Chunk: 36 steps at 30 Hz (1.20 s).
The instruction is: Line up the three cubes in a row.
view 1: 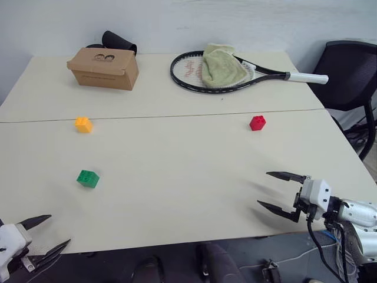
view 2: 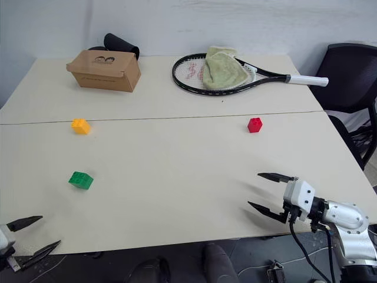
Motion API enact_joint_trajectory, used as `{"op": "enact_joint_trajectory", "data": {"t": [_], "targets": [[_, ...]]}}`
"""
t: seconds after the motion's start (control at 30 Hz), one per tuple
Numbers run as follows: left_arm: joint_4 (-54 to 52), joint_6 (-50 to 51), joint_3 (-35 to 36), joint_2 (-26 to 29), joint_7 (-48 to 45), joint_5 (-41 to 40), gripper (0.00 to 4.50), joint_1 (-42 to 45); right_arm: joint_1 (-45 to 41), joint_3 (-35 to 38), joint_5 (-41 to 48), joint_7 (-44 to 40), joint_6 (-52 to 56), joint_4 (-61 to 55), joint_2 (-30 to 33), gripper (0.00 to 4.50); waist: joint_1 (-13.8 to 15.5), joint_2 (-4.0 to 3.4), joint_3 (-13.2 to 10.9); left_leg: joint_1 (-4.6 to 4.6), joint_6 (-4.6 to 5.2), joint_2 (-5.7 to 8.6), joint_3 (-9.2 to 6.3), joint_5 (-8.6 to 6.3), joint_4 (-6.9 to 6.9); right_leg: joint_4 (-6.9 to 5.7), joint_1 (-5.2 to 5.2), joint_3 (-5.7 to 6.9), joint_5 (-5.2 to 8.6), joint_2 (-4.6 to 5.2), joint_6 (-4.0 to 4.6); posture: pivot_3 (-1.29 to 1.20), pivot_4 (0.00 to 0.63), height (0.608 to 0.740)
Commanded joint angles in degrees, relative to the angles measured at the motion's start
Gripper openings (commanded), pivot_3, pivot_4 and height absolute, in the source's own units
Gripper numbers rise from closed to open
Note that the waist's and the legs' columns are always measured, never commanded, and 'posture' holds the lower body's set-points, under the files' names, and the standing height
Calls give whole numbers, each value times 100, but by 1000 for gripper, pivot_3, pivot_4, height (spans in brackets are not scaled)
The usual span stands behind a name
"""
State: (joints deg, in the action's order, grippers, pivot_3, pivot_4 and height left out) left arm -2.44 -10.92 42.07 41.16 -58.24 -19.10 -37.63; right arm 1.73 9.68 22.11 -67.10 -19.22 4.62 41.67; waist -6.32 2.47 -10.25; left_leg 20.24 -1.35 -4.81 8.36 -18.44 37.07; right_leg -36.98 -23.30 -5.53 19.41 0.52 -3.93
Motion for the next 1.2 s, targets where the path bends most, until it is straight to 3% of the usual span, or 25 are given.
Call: {"op": "enact_joint_trajectory", "data": {"t": [0.03,0.3,0.4,0.5,0.7,0.87,1.0,1.2], "targets": [[-335,182,203,-54,-4,-235,4374,-218,90,113,147,94,1,-227,-80,4500,8,1,0,1,-1,0,0,0,0,1,0,1,-2,0,-4,0,150,740],[-1436,1423,-27,-129,-62,-1104,4374,-268,287,556,531,1002,923,-710,-283,4500,9,2,1,1,-2,1,-2,0,5,-3,2,-1,-4,1,-7,0,150,740],[-2333,2081,-463,-207,280,-1593,4374,19,562,1108,516,1878,1263,-790,-517,4500,52,3,2,2,-4,2,-11,0,5,-2,5,4,-4,2,-8,0,150,740],[-2908,2266,-1057,-262,468,-1553,4374,337,791,1472,317,2605,1333,-775,-834,4500,110,4,4,2,-12,5,-11,3,6,2,9,4,-5,1,-8,0,150,740],[-3241,2487,-1961,-497,986,-1395,4374,1254,782,1401,-69,3591,1378,-1043,-1448,4500,88,-7,9,-4,-36,5,-2,17,7,-5,8,-12,-10,-12,-18,0,150,740],[-3060,2567,-2200,-496,1131,-1379,4374,1766,-803,931,-367,4385,2230,-794,-1519,4500,-56,-14,5,-10,-32,9,11,24,13,-23,4,-28,-18,-12,-28,0,150,740],[-2990,2651,-2326,-499,1162,-1435,4374,2082,-2048,608,-542,4415,2678,51,-1414,4500,-49,-20,4,-4,-38,13,9,33,10,-37,-15,-29,-17,-16,-27,0,150,740],[-2910,2666,-2556,-519,1160,-1349,4374,2366,-4118,189,-1013,4487,2806,2619,-1455,4500,-23,-30,-2,6,-49,5,16,37,12,-38,-30,-30,-4,-25,-14,0,150,740]]}}
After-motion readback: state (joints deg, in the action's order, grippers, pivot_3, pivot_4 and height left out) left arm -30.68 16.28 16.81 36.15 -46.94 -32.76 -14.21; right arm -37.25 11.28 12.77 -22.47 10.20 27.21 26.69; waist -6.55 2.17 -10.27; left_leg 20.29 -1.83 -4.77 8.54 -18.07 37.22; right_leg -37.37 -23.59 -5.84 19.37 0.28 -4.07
